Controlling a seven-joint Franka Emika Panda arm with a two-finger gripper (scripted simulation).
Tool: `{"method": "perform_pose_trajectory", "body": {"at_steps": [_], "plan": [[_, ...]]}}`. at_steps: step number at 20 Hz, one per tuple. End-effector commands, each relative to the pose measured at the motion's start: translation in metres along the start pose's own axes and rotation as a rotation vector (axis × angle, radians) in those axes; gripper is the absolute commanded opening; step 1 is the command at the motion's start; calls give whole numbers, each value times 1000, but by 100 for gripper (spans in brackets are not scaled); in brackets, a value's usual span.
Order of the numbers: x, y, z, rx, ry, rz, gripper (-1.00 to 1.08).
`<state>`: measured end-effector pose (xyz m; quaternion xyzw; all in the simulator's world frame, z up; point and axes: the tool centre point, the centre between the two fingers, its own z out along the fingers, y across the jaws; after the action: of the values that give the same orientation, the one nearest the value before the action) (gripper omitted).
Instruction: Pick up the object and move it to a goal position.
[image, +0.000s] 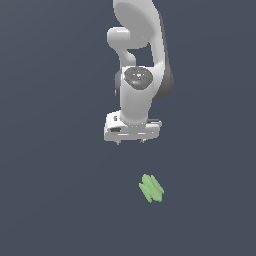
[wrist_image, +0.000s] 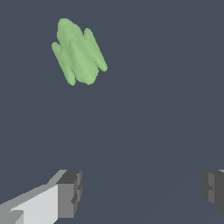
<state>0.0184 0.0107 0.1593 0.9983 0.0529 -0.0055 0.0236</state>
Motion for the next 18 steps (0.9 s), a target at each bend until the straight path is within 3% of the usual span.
{"method": "perform_pose_trajectory", "body": {"at_steps": [1,18], "plan": [[9,-3,2,0,0,-20,100],[92,-41,34,13,9,-231,100]]}}
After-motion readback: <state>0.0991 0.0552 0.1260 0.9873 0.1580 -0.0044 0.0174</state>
